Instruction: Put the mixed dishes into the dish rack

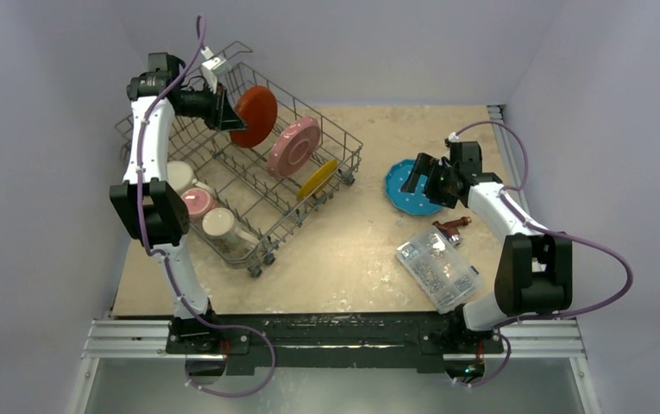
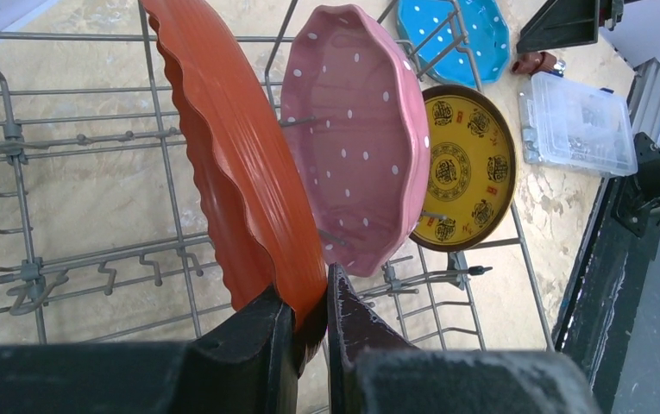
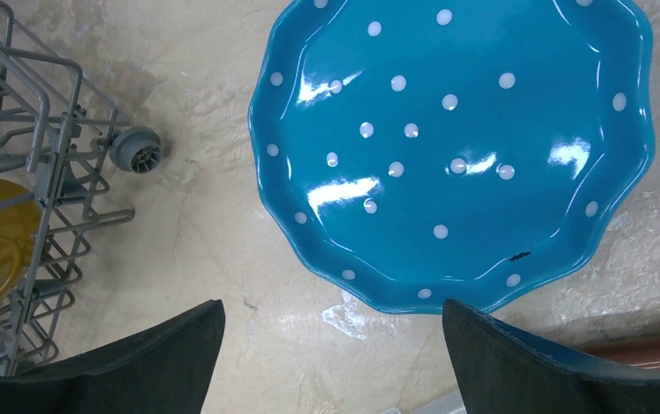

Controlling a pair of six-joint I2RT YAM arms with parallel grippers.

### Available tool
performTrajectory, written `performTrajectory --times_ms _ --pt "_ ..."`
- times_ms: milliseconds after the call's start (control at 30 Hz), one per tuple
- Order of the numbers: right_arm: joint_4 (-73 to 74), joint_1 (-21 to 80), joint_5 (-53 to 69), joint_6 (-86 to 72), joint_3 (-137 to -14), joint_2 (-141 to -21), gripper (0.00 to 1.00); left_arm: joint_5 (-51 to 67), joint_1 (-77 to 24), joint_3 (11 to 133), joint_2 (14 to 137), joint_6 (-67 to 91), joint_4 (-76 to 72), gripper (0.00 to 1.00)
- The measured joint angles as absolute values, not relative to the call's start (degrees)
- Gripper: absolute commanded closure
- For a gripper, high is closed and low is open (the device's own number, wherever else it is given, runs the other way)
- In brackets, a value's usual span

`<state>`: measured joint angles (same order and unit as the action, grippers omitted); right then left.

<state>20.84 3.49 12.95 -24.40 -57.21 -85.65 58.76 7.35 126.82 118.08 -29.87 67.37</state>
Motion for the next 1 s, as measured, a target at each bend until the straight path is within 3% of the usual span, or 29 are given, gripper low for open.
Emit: performTrajectory --times_ms 900,1000 --pt "21.06 3.49 13.02 -24.36 -57.21 -85.86 0.01 54.74 5.82 126.82 123.31 -30.59 66.63 1.00" --pt "21.06 3.49 12.99 -24.34 -57.21 -85.86 0.01 53.84 5.61 126.82 124.14 -29.54 65.98 0.90"
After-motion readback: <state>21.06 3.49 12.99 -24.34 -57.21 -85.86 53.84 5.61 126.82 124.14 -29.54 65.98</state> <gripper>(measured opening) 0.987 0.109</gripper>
